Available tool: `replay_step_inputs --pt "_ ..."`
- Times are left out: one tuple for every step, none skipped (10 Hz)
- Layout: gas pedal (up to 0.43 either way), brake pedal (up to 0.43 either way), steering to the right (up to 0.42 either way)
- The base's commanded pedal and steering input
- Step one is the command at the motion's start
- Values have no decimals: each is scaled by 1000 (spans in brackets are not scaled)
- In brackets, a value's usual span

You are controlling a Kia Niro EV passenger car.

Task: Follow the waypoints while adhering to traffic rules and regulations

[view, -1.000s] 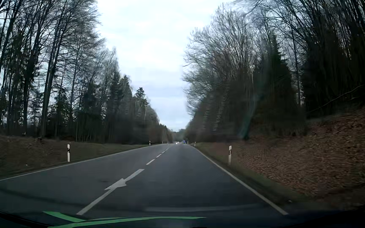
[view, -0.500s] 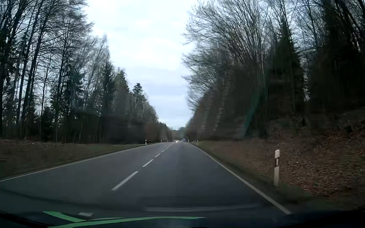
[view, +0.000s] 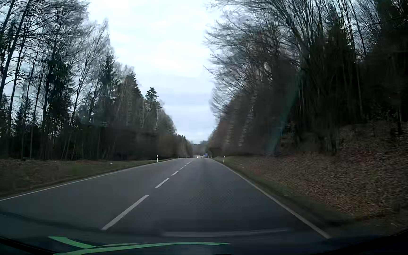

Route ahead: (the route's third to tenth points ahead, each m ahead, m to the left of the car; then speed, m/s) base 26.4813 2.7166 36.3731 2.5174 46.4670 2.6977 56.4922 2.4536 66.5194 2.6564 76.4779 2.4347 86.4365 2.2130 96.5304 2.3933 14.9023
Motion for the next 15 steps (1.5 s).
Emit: replay_step_inputs --pt "280 0 0" --pt "280 0 0" --pt "280 0 0" --pt "280 0 0" --pt "280 0 0" --pt "280 0 0" --pt "280 0 0" --pt "280 0 0" --pt "280 0 0" --pt "268 0 0" --pt "268 0 0" --pt "268 0 0" --pt "268 0 0" --pt "268 0 0" --pt "268 0 0"
